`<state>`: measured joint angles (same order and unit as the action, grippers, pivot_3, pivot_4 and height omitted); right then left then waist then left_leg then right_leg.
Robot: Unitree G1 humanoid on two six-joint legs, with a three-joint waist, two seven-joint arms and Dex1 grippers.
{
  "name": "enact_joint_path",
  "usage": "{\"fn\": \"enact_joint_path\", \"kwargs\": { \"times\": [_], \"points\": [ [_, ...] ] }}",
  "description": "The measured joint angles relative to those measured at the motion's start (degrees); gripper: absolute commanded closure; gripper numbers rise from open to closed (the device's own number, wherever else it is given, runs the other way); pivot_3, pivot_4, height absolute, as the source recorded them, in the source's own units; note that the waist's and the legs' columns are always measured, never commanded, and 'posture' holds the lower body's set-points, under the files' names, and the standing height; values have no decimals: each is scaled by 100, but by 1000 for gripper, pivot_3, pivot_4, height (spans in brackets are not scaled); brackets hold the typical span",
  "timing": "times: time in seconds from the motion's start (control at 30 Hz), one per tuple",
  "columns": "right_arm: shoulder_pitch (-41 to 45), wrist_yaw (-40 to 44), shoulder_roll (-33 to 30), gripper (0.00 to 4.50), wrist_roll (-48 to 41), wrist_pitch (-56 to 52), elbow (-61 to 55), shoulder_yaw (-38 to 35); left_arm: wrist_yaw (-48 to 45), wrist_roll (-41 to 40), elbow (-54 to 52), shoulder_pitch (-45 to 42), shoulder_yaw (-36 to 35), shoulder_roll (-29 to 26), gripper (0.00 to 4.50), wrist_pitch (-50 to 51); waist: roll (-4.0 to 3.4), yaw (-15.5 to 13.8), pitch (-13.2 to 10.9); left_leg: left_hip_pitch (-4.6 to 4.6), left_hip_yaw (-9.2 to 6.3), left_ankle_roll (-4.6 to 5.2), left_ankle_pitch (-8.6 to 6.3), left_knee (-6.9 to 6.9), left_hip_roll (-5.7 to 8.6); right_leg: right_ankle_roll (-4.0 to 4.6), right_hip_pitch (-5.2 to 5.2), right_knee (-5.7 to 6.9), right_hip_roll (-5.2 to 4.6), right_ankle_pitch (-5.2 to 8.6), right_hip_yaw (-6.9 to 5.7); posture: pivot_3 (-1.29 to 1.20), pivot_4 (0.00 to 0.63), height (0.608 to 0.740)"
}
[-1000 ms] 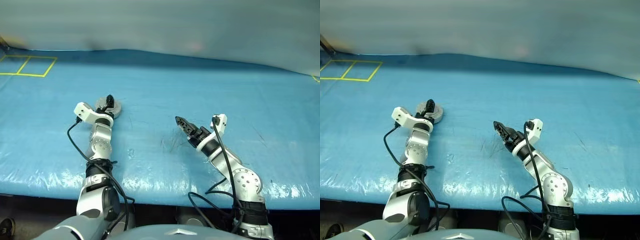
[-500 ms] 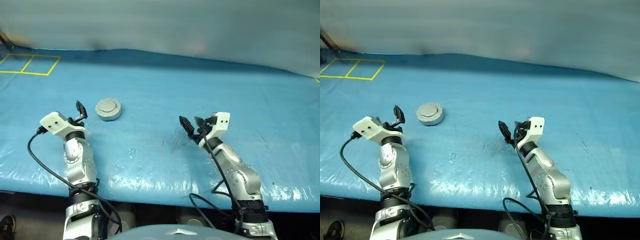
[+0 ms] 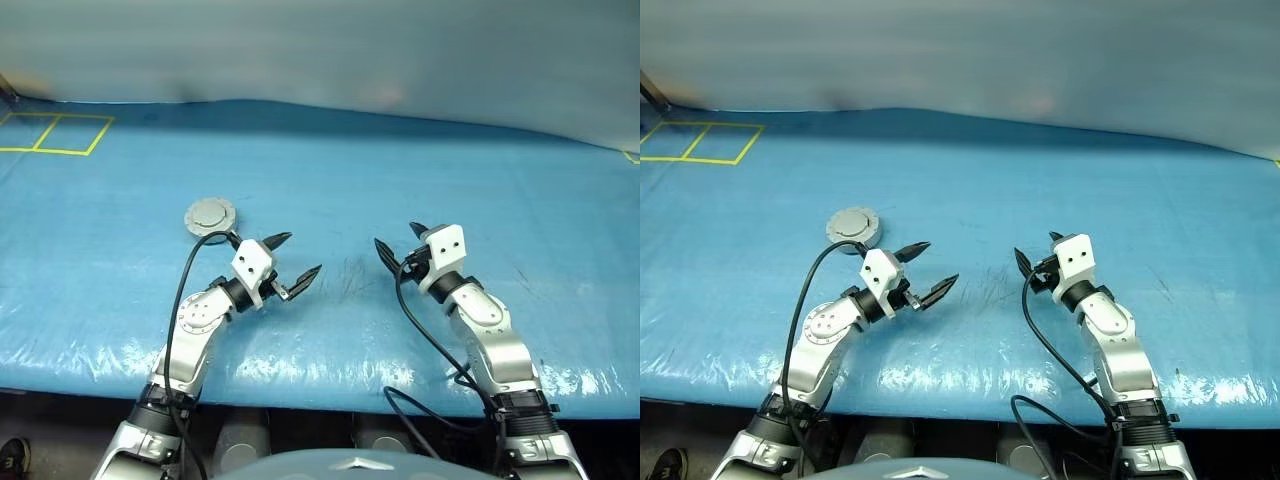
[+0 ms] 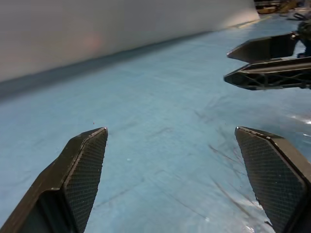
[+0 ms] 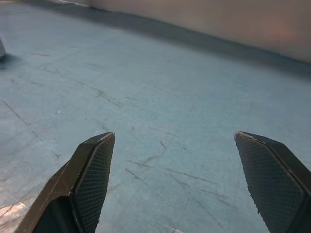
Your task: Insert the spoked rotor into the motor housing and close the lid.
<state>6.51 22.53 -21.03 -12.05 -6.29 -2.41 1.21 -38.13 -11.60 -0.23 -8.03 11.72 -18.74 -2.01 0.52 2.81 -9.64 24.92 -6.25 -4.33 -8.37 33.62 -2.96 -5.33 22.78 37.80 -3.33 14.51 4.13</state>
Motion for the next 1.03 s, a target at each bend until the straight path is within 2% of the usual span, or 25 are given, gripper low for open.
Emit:
{"fn": "enact_joint_path", "kwargs": {
  "times": [0.03, 0.07, 0.23, 1.03],
  "points": [
    [-3, 148, -66, 353, -4, 3, 2, 6, -134, 0, 0, -7, 40, -52, 39, 44, 0, -3, 0, 1, 1, 0, 0, 3, 1, -1, -2, -2, -1, 0, 0, 0, 150, 740],
    [-7, 298, -151, 5, -4, 4, 5, 9, -261, 18, 2, -8, 82, -126, 0, 70, 1, -7, 0, 2, 2, 0, 0, 5, 2, -2, -3, -4, -2, -1, 1, 0, 150, 740],
    [-8, 534, -209, 5, 30, 2, 48, 1, -361, 127, 85, -130, 82, -165, 0, 113, 1, -41, 0, 1, 2, 0, 0, 6, 2, -2, -3, -3, -2, -1, 1, 0, 150, 740],
    [-134, 410, -93, 5, 237, -51, 50, -162, 68, 270, 255, -214, -142, 64, 0, -126, 1, -66, 0, -1, 2, 0, 0, 6, 2, -4, -4, -2, -2, -2, 1, 0, 150, 740]
  ]
}}
